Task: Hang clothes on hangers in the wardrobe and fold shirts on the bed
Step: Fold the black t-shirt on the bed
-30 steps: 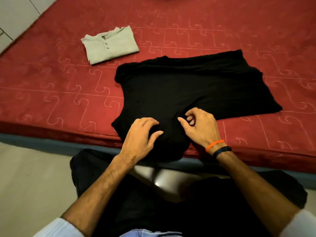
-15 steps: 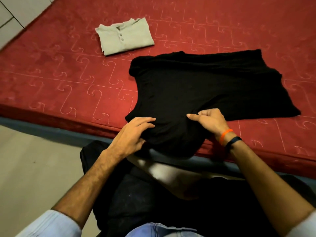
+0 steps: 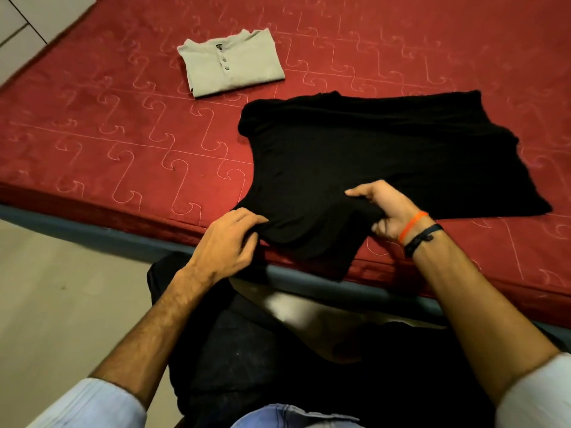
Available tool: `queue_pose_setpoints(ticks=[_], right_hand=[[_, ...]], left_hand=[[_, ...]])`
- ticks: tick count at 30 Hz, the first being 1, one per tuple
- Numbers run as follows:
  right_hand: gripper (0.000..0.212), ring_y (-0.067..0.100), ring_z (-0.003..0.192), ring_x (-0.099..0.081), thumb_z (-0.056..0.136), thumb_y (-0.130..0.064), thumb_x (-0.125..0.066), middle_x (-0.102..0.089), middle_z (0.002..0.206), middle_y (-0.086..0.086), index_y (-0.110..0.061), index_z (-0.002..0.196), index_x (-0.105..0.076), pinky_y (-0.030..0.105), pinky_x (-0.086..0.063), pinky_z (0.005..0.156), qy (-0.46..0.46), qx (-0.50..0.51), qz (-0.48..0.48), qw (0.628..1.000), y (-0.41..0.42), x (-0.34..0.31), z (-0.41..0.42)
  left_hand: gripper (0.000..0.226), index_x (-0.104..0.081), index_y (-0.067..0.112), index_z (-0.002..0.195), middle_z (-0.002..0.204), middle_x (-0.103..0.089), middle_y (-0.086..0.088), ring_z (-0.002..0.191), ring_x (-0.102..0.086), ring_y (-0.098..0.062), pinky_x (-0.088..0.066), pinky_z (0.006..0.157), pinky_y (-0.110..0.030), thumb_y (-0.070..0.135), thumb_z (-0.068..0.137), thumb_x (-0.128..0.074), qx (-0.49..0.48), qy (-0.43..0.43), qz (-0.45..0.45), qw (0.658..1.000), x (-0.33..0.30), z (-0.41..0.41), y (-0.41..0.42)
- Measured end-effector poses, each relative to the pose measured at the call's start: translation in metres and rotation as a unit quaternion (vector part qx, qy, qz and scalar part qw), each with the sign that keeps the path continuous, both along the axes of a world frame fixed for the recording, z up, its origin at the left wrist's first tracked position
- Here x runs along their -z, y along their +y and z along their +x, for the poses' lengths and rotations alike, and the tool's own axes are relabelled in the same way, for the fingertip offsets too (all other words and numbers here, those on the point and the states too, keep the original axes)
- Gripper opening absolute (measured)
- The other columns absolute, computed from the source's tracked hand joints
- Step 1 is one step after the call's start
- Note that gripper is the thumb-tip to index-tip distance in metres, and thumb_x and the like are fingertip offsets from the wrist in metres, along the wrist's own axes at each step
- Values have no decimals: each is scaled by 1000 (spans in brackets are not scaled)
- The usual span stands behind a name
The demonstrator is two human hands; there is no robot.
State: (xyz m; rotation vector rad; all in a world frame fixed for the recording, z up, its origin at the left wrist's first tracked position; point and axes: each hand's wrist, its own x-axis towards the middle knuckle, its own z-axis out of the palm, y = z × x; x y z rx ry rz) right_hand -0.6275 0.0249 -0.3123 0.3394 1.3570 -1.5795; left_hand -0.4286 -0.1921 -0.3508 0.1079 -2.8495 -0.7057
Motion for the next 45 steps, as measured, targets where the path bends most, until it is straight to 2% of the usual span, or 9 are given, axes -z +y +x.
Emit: queue_pose_setpoints(ticks=[5,10,14,19,23,29,35,40,45], right_hand=[[55,31,80,-74,88,-18,-57,-65,110,27,18,127,-40,31,-61,62,-168,184,-270,930,-27,3,-14],[19,12,77,-67,94,-26,-62,-71,113,12,-12,106,-58,23,-55,59,62,73,-77,992,-41,16,-6],[7,15,79,-69,89,-12,-69,-71,88,7,-11,95,-65,23,-56,61,254,-12,44,966,-40,24,6],[32,2,70,-62,75,-35,-83,-65,86,-9,-23,98,-66,19,-53,69,604,-160,200,755,-31,38,17],[52,16,97,-58,79,-52,-73,-55,112,-1,-20,119,-63,33,-53,82,693,-226,244,639,-20,51,26],[38,22,96,-60,92,-40,-62,-58,110,4,-13,119,-63,40,-54,83,696,-168,272,643,-29,46,21],[39,27,113,-56,93,-27,-61,-51,129,6,-10,128,-58,42,-53,86,715,-186,281,613,-55,41,10],[43,28,106,-60,94,-43,-59,-53,126,7,-15,127,-58,37,-48,82,647,-139,342,667,-68,42,-10],[16,28,97,-65,90,-32,-62,-69,98,3,-19,89,-71,33,-48,79,552,-32,372,745,-75,38,-28]], left_hand=[[23,-62,9,112,95,-71,-11,93,-66,-35,-51,85,-41,21,96,-52,-210,-28,94,973,-1,-12,0],[33,-54,18,116,89,-61,4,87,-61,-22,-45,79,-31,36,91,-65,-289,-85,125,945,-7,-24,3],[31,-57,19,108,78,-61,11,83,-64,-22,-49,78,-36,41,89,-67,-309,-65,123,941,-4,-20,4],[31,-58,23,107,82,-63,8,87,-63,-23,-49,81,-38,47,88,-65,-339,-65,107,932,-9,-25,11],[32,-56,23,109,92,-68,-2,97,-64,-30,-47,84,-40,43,87,-67,-350,-109,76,927,-13,-32,13],[44,-54,12,115,108,-62,-14,90,-61,-38,-48,75,-43,15,71,-60,-307,-60,-82,946,-20,-37,25],[49,-53,-4,133,136,-55,-22,127,-51,-38,-40,110,-45,8,87,-43,-118,-14,-29,992,8,-89,38],[63,-37,-1,148,155,-36,-17,146,-30,-32,-27,120,-40,31,95,-27,-130,-48,-89,986,27,-91,36],[65,-37,-1,148,159,-31,-14,148,-26,-28,-26,120,-41,34,96,-22,-150,-70,-117,979,29,-90,38]])
